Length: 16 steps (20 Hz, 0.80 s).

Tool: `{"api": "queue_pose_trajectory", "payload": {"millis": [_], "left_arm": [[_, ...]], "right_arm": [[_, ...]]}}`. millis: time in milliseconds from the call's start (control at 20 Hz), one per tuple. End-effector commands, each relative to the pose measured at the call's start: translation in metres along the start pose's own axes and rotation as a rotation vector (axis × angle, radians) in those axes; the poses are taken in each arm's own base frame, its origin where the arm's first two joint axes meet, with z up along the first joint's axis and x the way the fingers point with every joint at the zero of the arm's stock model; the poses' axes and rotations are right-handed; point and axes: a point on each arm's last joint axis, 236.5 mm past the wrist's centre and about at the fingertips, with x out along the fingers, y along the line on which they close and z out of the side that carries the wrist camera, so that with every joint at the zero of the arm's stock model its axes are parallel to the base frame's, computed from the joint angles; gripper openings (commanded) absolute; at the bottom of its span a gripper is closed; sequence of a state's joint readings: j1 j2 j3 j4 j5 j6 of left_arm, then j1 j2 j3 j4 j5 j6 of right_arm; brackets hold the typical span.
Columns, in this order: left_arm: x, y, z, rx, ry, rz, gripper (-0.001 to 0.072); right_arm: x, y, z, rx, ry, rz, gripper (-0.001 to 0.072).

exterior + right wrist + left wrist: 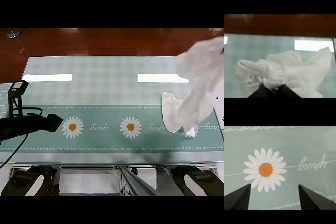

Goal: Fold the shirts.

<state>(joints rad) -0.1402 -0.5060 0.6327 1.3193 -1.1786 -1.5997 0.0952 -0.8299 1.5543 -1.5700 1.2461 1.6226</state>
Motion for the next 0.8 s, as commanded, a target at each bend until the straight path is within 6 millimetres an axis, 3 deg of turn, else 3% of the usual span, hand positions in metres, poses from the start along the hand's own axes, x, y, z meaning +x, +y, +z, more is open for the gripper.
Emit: {"api": "queue_pose_trajectory", "payload": {"millis": [0,50,150,250,300,400,550,650,750], "left_arm": [[0.003,-0.006,-0.011,-0.029,0.001,-0.033,0.0700],[0.006,-0.004,-0.010,-0.037,-0.007,-0.032,0.0700],[0.011,-0.002,0.002,-0.070,-0.060,-0.030,0.0701],[0.015,0.000,0.012,-0.083,-0.097,-0.030,0.0701],[0.017,0.000,0.014,-0.085,-0.097,-0.029,0.0700],[0.023,0.002,0.012,-0.091,-0.073,-0.024,0.0700],[0.031,0.004,0.008,-0.099,-0.039,-0.018,0.0701],[0.034,0.005,0.007,-0.102,-0.027,-0.016,0.0701],[0.036,0.006,0.006,-0.104,-0.020,-0.014,0.0701]], "right_arm": [[-0.063,0.044,0.061,-0.056,-0.225,0.137,0.0033],[-0.070,0.059,0.068,-0.078,-0.243,0.184,0.0033],[-0.066,0.094,0.070,-0.125,-0.229,0.283,0.0033],[-0.049,0.151,0.051,-0.168,-0.141,0.439,0.0033],[-0.032,0.180,0.031,-0.211,-0.058,0.492,0.0033],[0.012,0.235,-0.022,-0.294,0.130,0.561,0.0033],[0.094,0.310,-0.133,-0.326,0.424,0.592,0.0033],[0.144,0.346,-0.209,-0.284,0.587,0.604,0.0033],[0.168,0.377,-0.266,-0.174,0.750,0.656,0.0033]]}}
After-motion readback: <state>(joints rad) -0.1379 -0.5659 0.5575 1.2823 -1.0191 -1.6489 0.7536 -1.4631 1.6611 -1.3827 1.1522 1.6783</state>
